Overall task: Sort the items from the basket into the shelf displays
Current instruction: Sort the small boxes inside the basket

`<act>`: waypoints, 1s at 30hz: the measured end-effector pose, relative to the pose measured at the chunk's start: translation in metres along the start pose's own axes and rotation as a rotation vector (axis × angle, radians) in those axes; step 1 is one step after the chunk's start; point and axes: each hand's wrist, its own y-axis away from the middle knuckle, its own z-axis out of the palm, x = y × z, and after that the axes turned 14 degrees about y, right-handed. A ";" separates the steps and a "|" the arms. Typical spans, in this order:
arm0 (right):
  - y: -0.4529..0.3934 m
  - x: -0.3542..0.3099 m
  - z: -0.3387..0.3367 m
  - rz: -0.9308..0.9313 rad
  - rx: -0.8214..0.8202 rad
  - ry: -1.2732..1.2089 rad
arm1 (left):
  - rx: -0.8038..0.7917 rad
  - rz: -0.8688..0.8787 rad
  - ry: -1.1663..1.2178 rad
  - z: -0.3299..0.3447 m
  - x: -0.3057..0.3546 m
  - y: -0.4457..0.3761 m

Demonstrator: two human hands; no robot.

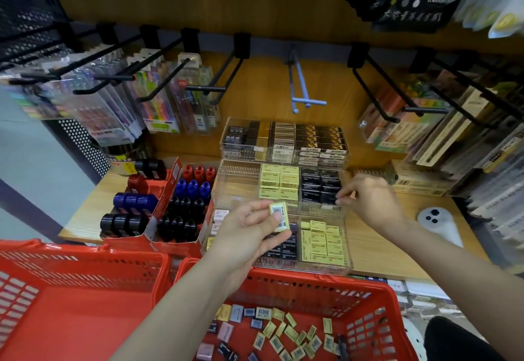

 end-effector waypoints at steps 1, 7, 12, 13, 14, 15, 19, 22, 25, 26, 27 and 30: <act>-0.004 -0.002 -0.003 0.024 -0.034 -0.009 | 0.007 0.002 -0.008 -0.001 -0.001 0.000; -0.020 -0.012 -0.014 -0.032 -0.190 0.105 | -0.009 -0.001 -0.118 0.005 0.002 -0.016; -0.010 -0.005 -0.005 -0.068 -0.076 0.045 | 0.007 0.072 -0.342 0.018 0.004 -0.046; -0.009 -0.004 -0.004 -0.075 -0.064 0.037 | 0.015 0.089 -0.380 0.019 0.006 -0.051; -0.010 -0.002 -0.003 -0.080 -0.059 0.040 | 0.016 0.096 -0.396 0.019 0.008 -0.056; -0.011 -0.001 -0.002 -0.083 -0.063 0.052 | 0.013 0.093 -0.387 0.020 0.010 -0.059; -0.009 -0.003 -0.003 -0.100 -0.078 0.098 | -0.001 0.170 -0.418 0.023 0.014 -0.063; -0.002 -0.008 -0.008 -0.104 0.001 -0.181 | -0.095 0.520 -0.740 0.023 0.011 -0.052; 0.015 -0.031 -0.024 -0.006 -0.222 -0.987 | -0.252 0.856 -1.037 0.019 0.007 -0.042; 0.019 -0.037 -0.025 -0.021 -0.277 -1.089 | -0.276 0.915 -1.075 0.017 0.005 -0.040; 0.022 -0.042 -0.025 -0.063 -0.281 -1.072 | -0.285 0.948 -1.081 0.017 0.002 -0.038; 0.027 -0.047 -0.028 -0.070 -0.177 -1.027 | -0.269 0.871 -0.955 0.016 -0.002 -0.037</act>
